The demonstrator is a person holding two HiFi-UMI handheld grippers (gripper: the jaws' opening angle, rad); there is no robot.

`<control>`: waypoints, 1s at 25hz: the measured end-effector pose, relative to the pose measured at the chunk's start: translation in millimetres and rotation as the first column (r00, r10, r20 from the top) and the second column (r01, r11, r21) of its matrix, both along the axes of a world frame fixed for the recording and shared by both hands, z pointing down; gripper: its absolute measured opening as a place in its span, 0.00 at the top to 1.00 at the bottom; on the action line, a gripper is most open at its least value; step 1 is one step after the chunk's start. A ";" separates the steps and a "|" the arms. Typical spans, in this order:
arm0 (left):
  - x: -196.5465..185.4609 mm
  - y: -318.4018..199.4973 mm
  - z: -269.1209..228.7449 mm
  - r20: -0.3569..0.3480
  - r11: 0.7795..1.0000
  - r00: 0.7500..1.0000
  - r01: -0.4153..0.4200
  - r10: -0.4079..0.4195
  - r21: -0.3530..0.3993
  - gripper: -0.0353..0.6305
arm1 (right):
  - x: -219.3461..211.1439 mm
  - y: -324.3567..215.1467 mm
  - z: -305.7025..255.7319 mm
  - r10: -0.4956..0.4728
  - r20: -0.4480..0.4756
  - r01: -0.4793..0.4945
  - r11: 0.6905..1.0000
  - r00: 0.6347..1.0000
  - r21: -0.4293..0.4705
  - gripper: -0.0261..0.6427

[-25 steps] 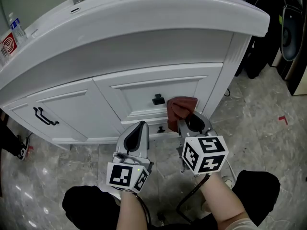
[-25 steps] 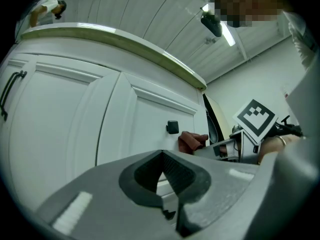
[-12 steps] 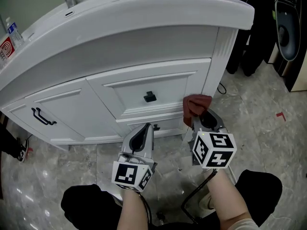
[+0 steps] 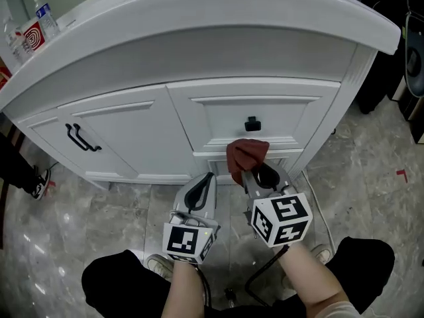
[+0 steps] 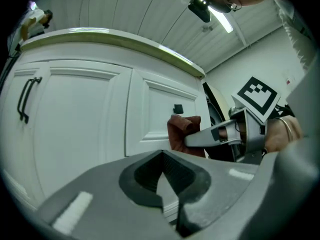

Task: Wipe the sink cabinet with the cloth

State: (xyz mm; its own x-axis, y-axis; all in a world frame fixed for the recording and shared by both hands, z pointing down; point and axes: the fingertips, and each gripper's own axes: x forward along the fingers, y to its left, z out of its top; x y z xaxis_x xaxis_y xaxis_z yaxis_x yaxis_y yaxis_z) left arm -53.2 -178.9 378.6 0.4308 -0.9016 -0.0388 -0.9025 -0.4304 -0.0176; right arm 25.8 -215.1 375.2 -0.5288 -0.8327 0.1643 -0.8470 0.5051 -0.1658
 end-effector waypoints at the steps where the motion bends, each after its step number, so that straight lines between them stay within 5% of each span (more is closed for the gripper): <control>1: -11.3 0.4 5.2 -0.003 1.000 1.000 0.018 -0.018 -0.010 0.95 | -13.9 0.9 6.4 -0.026 -0.005 0.026 1.000 1.000 -0.006 0.83; 13: -84.0 -1.7 35.3 -0.063 0.990 0.990 0.125 -0.129 -0.066 0.95 | -108.2 -2.1 75.8 -0.164 -0.033 0.160 0.982 0.986 -0.102 0.83; 25: -71.2 -6.8 40.1 -0.077 0.995 0.994 0.074 -0.080 -0.070 0.95 | -88.7 -19.8 90.3 -0.083 -0.026 0.079 0.989 0.996 -0.122 0.82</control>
State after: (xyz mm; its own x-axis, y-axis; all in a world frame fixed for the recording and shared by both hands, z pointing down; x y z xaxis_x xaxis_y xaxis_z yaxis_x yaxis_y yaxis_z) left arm -124.4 -185.7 418.7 0.3579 -0.9337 -0.0087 -0.9304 -0.3574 0.0818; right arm -62.9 -234.9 465.5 -0.5866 -0.7604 0.2787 -0.8099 0.5499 -0.2043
